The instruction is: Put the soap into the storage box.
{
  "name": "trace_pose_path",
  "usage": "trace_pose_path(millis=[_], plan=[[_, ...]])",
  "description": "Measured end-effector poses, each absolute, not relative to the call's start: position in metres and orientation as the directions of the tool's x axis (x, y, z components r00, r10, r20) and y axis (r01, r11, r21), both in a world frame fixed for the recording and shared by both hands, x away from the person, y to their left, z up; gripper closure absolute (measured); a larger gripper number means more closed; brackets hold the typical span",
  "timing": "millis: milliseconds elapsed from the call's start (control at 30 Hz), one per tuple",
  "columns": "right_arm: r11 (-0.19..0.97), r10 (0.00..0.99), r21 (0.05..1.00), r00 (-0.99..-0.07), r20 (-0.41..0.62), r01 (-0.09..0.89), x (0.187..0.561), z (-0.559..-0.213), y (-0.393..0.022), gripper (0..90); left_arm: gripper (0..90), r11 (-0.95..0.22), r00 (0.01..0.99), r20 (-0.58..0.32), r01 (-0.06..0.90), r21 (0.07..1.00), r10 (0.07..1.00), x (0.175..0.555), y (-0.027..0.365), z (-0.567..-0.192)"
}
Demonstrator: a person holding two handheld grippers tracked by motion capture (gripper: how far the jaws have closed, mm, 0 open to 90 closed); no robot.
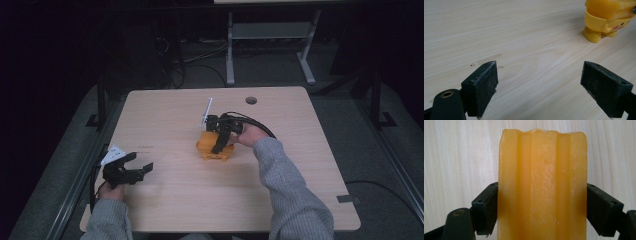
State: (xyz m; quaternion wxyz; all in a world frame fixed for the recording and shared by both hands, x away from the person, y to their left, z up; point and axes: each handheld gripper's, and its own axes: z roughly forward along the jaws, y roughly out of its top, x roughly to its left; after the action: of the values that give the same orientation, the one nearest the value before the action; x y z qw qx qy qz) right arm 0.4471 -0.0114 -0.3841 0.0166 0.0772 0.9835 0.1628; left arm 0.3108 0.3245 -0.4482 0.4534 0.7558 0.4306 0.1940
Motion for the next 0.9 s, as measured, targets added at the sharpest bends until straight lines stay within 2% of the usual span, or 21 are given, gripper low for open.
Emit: trace_pose_path(millis=[900], plan=[[0.932,0.169,0.328,-0.986,-0.015,0.155,0.4453,-0.3844,-0.0106,20.8,13.8,-0.22,0.554,-0.098,0.479,0.85,0.827,0.3106,0.3241,-0.4479]])
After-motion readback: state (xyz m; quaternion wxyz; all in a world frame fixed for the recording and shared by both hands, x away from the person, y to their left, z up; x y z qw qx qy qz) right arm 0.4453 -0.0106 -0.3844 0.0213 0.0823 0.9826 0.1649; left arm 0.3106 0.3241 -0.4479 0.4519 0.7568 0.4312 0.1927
